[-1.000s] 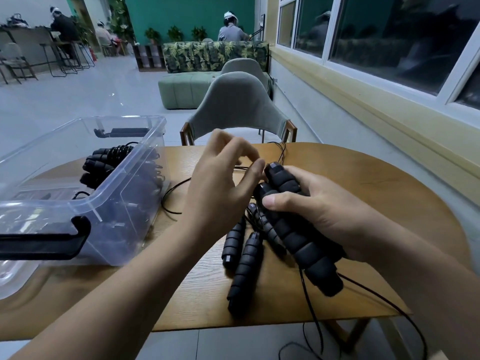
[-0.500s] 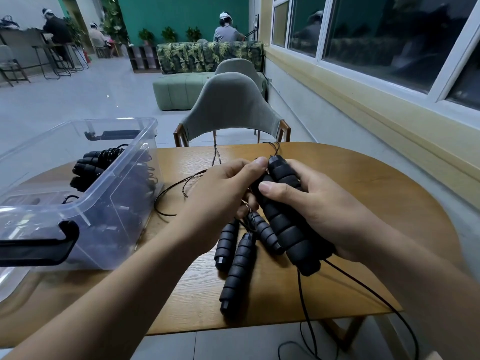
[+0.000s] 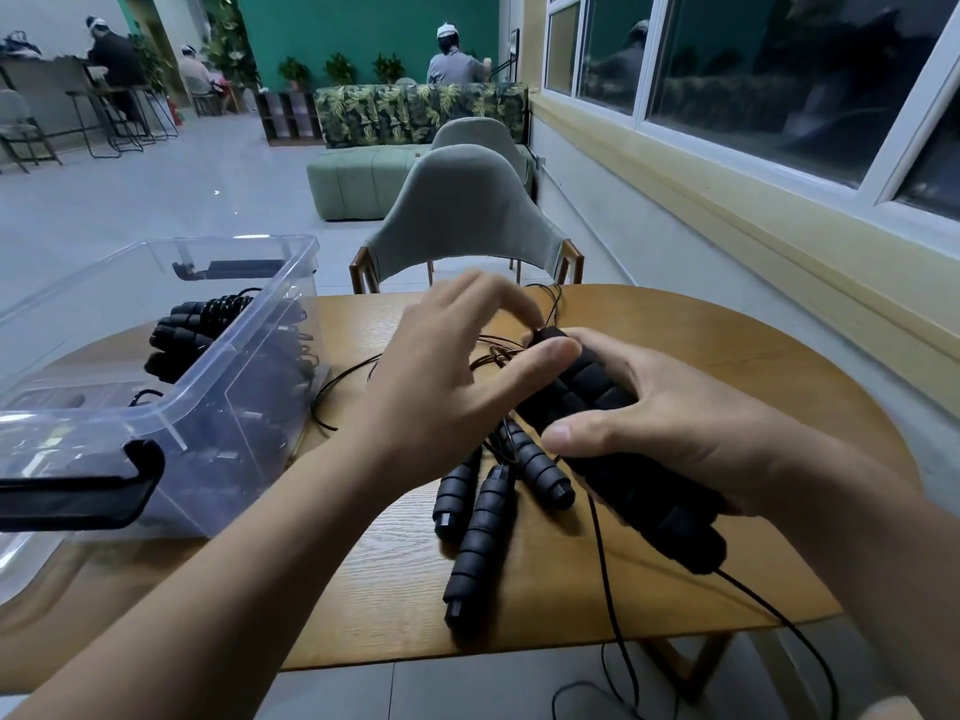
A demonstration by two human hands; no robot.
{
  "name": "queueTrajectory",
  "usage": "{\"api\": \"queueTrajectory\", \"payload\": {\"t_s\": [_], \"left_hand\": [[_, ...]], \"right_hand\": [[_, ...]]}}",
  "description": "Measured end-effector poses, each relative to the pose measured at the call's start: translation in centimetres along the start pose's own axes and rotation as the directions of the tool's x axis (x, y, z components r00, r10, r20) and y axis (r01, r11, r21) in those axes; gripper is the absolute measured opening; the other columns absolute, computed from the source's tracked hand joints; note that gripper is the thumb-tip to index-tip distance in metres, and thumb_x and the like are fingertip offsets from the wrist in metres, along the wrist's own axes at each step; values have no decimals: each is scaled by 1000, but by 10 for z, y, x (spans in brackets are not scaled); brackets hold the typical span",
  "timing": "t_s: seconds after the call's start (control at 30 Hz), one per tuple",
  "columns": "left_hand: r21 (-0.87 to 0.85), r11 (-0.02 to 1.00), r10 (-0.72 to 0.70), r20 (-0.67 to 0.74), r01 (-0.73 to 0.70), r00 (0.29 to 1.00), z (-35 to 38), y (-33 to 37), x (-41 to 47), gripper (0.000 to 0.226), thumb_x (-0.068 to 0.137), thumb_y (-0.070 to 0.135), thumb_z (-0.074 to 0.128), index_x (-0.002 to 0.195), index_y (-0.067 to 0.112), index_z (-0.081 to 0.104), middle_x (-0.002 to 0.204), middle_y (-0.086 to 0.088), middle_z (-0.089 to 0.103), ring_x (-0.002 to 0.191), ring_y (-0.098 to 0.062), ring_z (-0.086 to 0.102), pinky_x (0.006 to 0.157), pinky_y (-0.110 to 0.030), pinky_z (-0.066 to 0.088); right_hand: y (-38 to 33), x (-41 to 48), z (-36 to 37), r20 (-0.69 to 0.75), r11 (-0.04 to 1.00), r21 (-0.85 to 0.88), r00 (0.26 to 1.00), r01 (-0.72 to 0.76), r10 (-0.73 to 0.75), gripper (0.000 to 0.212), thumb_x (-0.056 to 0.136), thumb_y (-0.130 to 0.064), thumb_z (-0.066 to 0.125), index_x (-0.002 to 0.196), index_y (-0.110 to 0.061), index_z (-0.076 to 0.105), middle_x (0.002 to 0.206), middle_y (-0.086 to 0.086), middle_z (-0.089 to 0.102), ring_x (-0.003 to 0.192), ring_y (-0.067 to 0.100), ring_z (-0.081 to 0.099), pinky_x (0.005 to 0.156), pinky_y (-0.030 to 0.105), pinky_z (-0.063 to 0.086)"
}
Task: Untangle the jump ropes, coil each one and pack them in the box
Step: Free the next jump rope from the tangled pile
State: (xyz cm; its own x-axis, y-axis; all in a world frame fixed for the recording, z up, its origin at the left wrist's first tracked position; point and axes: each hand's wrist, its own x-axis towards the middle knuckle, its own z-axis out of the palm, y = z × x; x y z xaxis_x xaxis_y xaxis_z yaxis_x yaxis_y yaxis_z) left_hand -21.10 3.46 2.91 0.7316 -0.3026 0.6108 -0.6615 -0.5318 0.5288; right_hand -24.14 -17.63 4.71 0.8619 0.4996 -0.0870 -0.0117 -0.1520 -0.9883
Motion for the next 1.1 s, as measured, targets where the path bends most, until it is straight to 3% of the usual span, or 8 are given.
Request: {"api": "queueTrajectory", "payload": {"t_s": [0.17,0.4,0.53,0.67,0.77,0.9,1.0,1.1], "left_hand": [[124,979,164,0,-163,986,-2,0,-1,29,98,49,59,96,19,59,95,12,57,96,-16,53,89,-49,45],[-134,983,144,116,-128,983,7,4,-8,31,98,44,54,110,15,58,75,3,56,70,-22,56,64,-39,43],[-148,985,105,82,-92,991,11,6,-7,28,98,43,51,100,16,59,66,1,54,62,-22,52,59,-38,41],[-71,996,56,22,-54,998,9,8,-4,27,96,44,51,92,19,61,56,1,49,55,-18,45,53,-28,33],[-46,999,28,1,-28,1000,8,11,-3,26,95,45,52,88,21,60,56,0,49,54,-18,45,51,-30,34],[9,1000,-23,-129,24,991,-1,7,2,26,94,45,54,84,21,60,57,-1,54,56,-20,50,54,-34,40],[25,997,-65,-216,72,974,-7,3,6,30,94,45,53,82,19,62,60,-1,58,59,-19,53,55,-26,39],[-30,990,-138,-266,134,954,-9,-2,8,28,98,39,54,77,21,59,59,8,54,59,-9,50,56,-21,35]], "right_hand": [[1,-2,-6,91,988,-153,996,-2,16,55,79,-18,87,127,-26,63,104,9,75,91,23,71,79,35,57],[-5,-6,-6,197,990,-142,980,9,20,48,80,-9,82,122,-24,65,92,-4,73,79,10,70,67,22,54],[-6,-7,-6,188,997,-81,982,-7,22,40,79,-9,82,109,-33,69,89,3,72,73,18,68,62,27,55],[-6,-5,-10,89,997,-61,995,-48,53,60,76,-12,86,127,-22,58,83,10,71,64,25,68,57,32,57],[-9,-5,-10,49,987,-157,998,-30,38,72,73,-12,95,130,-26,55,84,5,74,68,24,71,61,32,59],[-13,-10,-5,-1,928,-372,1000,-25,26,74,73,-20,96,129,-36,50,98,9,78,84,40,77,71,55,66],[-9,-10,-1,-113,839,-541,984,56,-138,54,81,-26,91,122,-36,57,97,-6,74,73,20,73,61,32,59],[0,-5,1,-143,619,-770,903,155,-405,51,83,-49,83,129,-40,63,101,-17,69,94,8,66,72,15,46]]}}
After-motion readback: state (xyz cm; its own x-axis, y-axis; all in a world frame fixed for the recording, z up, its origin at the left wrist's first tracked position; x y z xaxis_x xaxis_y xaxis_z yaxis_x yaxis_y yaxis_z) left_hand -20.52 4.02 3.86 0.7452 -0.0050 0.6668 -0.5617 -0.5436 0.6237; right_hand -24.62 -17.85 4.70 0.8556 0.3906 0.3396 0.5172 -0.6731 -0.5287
